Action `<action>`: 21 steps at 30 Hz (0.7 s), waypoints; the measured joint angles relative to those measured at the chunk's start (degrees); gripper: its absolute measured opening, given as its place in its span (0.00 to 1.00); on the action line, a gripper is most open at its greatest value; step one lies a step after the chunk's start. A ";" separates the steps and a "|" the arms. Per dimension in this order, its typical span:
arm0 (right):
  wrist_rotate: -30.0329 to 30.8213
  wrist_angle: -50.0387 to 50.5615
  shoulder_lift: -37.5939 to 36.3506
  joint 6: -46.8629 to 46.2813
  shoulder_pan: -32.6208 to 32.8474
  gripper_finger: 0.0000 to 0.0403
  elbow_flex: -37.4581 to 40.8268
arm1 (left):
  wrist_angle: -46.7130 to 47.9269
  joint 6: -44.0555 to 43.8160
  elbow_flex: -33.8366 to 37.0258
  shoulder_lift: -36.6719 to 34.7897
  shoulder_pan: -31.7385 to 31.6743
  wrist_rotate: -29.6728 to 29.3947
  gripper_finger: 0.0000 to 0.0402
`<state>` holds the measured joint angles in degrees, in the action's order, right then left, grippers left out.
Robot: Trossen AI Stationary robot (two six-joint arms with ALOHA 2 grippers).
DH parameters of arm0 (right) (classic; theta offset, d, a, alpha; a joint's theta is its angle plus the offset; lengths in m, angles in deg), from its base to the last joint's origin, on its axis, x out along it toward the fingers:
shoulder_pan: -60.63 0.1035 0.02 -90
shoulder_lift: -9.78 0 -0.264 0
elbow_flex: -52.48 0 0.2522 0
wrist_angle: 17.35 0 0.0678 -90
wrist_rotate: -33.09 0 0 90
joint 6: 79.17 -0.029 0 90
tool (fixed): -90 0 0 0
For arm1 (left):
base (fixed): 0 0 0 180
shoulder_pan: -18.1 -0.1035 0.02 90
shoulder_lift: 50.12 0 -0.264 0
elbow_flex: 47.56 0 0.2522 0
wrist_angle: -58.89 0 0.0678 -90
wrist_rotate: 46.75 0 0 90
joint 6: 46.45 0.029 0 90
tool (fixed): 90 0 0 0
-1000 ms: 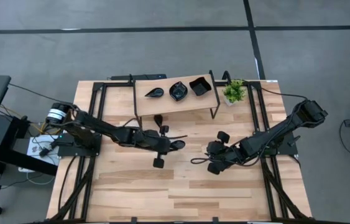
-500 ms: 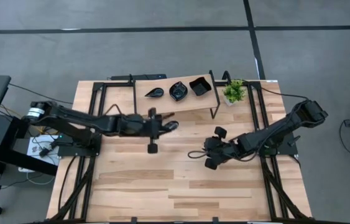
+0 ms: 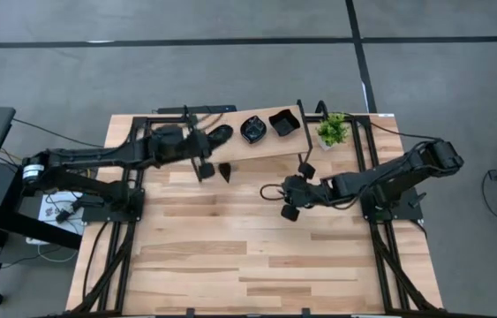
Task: Pick & Place Mini shaped plates
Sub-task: Stack the black drop shaped plate on the black drop shaped plate on the shelf
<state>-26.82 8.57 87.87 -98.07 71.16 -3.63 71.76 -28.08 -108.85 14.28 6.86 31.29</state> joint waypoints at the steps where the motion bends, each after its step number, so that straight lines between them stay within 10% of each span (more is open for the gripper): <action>1: 0.00 -0.02 0.00 0.00 -0.64 0.30 0.00 | 0.06 0.60 0.00 -0.11 -1.53 0.72 0.03; 21: -0.18 0.00 0.00 0.02 -6.28 0.30 0.00 | -0.02 12.77 0.00 10.09 -15.50 14.54 0.04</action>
<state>-27.00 8.57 87.87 -98.05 64.88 -3.63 71.74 -15.31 -108.85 24.37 -8.65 45.82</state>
